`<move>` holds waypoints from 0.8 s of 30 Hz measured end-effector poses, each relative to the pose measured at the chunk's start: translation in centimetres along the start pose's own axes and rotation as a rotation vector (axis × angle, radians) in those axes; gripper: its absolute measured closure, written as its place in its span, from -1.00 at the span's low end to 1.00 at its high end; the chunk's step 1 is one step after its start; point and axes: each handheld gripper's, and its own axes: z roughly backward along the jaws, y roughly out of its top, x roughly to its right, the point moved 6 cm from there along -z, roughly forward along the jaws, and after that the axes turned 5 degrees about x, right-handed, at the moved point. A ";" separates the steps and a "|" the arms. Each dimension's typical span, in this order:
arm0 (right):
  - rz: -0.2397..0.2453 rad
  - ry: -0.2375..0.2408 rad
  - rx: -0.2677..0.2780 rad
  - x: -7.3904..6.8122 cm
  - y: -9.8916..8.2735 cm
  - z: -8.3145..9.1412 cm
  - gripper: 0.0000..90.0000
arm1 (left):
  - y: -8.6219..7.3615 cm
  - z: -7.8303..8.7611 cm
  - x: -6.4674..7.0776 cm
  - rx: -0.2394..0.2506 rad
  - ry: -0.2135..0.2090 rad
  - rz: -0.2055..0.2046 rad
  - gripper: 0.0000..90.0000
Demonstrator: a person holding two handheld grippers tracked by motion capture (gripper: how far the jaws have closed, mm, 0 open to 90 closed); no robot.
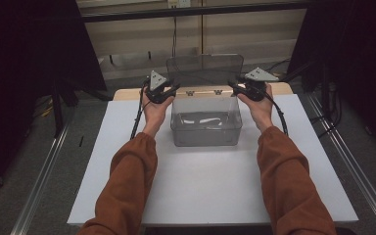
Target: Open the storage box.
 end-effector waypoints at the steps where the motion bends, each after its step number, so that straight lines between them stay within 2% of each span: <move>1: -0.007 0.002 -0.002 -0.1 -0.1 -0.1 0.31 | 0.0 0.0 0.0 0.000 0.000 -0.006 0.48; 13: -0.037 -0.011 -0.022 0.3 -1.2 -0.6 0.29 | -0.1 -0.3 -0.3 -0.003 0.003 -0.008 0.50; 19: -0.026 -0.001 -0.029 0.2 -1.6 -0.8 0.37 | -0.2 -0.4 -0.3 -0.006 0.006 -0.004 0.51; 24: -0.031 -0.001 -0.029 0.2 -1.6 -0.9 0.40 | -0.9 -0.5 -0.5 -0.032 0.005 -0.005 0.54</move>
